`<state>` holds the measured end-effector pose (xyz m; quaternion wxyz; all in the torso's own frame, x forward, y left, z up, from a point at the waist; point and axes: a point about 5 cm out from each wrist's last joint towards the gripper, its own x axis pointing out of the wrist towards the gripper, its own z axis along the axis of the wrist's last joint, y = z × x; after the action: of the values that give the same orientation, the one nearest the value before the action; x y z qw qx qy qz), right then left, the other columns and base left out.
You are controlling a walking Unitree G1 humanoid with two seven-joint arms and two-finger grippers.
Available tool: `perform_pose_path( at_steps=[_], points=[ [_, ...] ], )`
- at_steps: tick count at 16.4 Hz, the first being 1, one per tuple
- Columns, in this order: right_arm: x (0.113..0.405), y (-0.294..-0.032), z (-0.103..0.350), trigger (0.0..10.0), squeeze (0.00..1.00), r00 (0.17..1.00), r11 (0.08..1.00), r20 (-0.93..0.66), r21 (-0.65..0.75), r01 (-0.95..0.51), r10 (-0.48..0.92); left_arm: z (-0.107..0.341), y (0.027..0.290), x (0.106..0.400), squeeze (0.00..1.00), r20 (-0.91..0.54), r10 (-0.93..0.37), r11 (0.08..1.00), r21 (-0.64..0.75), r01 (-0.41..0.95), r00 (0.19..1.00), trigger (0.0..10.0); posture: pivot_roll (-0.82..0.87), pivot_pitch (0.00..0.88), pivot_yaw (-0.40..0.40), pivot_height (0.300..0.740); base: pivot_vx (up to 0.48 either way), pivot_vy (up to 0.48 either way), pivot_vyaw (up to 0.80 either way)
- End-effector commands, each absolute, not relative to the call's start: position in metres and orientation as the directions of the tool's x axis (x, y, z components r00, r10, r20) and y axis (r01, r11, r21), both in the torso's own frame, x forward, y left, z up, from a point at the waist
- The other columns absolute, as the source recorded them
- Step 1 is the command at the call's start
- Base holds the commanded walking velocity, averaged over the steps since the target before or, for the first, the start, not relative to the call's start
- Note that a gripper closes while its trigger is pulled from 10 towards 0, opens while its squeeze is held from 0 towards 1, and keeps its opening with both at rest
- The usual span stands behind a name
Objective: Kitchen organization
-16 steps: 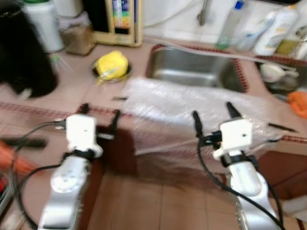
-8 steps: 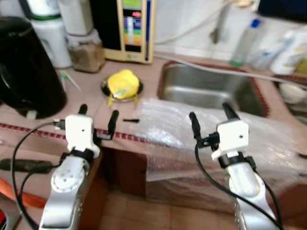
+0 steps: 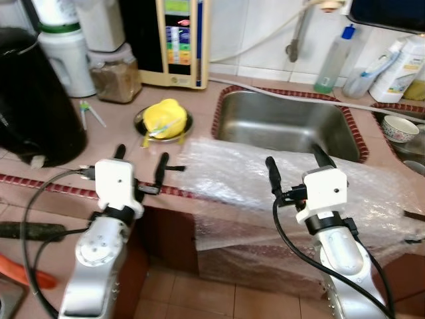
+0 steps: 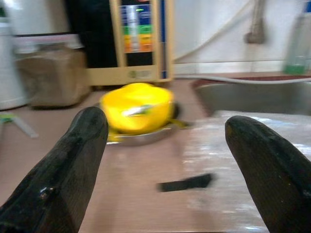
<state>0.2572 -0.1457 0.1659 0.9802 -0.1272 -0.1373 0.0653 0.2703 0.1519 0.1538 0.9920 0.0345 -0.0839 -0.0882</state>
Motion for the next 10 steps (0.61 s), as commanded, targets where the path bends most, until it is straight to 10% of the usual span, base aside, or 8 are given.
perform_pose_path(
  at_steps=[1,5,10],
  points=[
    [0.2567,-0.1446,0.1669,10.0,0.0,0.952,0.96,0.258,-0.265,-0.092,0.162,0.1532,0.1547,0.2702,0.0,0.151,-0.182,0.981,0.092,0.169,0.972,10.0,0.09,0.073,-0.022,0.74,0.0,0.0,0.0],
    [0.256,-0.1436,0.1664,10.0,0.0,0.953,0.96,0.258,-0.265,-0.091,0.162,0.1536,0.1556,0.2705,0.0,0.149,-0.183,0.98,0.107,0.169,0.972,10.0,0.09,0.074,-0.018,0.74,0.0,0.0,0.0],
    [0.2545,-0.1484,0.1662,10.0,0.0,0.953,0.956,0.254,-0.28,-0.091,0.165,0.1527,0.158,0.2706,0.0,0.14,-0.178,0.981,0.109,0.163,0.974,10.0,0.09,0.076,-0.011,0.74,0.0,-0.46,0.0]
  ],
)
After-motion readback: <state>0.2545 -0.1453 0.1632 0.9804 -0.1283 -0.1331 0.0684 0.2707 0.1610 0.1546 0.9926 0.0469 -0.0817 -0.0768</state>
